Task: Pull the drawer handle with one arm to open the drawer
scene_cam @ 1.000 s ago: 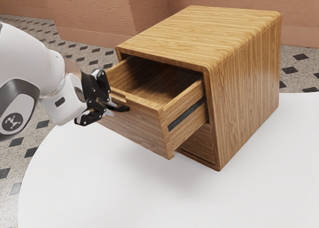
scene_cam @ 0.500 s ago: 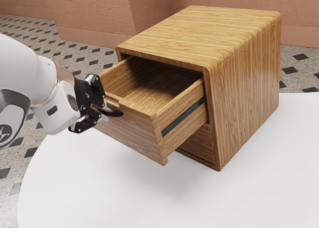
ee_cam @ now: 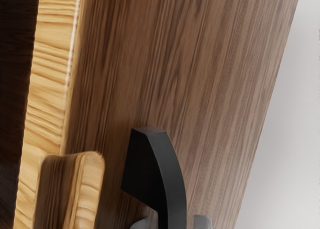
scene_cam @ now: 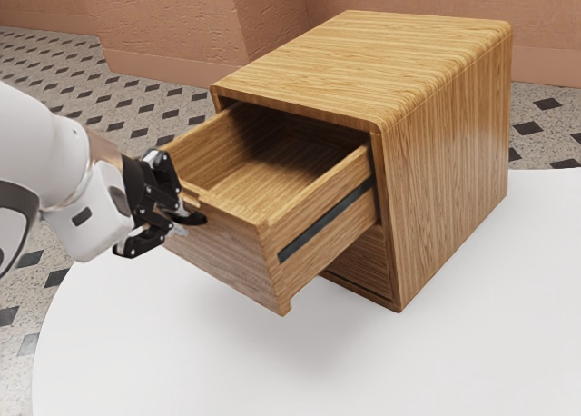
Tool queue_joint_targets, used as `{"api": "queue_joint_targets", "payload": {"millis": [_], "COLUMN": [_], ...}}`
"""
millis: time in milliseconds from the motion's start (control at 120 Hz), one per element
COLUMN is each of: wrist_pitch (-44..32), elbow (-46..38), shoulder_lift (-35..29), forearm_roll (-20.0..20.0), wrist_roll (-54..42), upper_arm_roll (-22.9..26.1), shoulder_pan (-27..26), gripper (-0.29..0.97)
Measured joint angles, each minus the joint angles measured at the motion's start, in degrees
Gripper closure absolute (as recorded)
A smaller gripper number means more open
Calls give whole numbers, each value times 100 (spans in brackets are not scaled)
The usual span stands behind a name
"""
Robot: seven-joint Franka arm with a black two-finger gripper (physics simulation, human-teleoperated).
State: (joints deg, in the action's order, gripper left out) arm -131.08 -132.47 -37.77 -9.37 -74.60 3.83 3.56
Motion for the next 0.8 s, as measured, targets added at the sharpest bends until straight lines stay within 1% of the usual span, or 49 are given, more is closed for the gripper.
{"api": "queue_joint_targets", "payload": {"millis": [225, 258, 333, 450, 500, 508, 525, 642, 767, 800], "wrist_pitch": [66, 79, 117, 165, 178, 180, 182, 206, 230, 245], "elbow": [-23, -32, -39, -41, -42, -42, -42, -39, -30, -27], "shoulder_lift": [-70, -82, -101, -116, -136, -138, -141, -159, -167, -168], "forearm_roll": [0, 2, 7, 14, 15, 16, 18, 28, 23, 24], "wrist_roll": [64, 72, 93, 118, 126, 127, 130, 143, 160, 161], "upper_arm_roll": [21, 54, 115, 138, 141, 141, 141, 139, 140, 141], "shoulder_pan": [-5, -3, 1, 6, 3, 4, 5, 4, 2, 2], "gripper": [80, 79, 81, 79, 81, 79, 81, 81, 79, 77]}}
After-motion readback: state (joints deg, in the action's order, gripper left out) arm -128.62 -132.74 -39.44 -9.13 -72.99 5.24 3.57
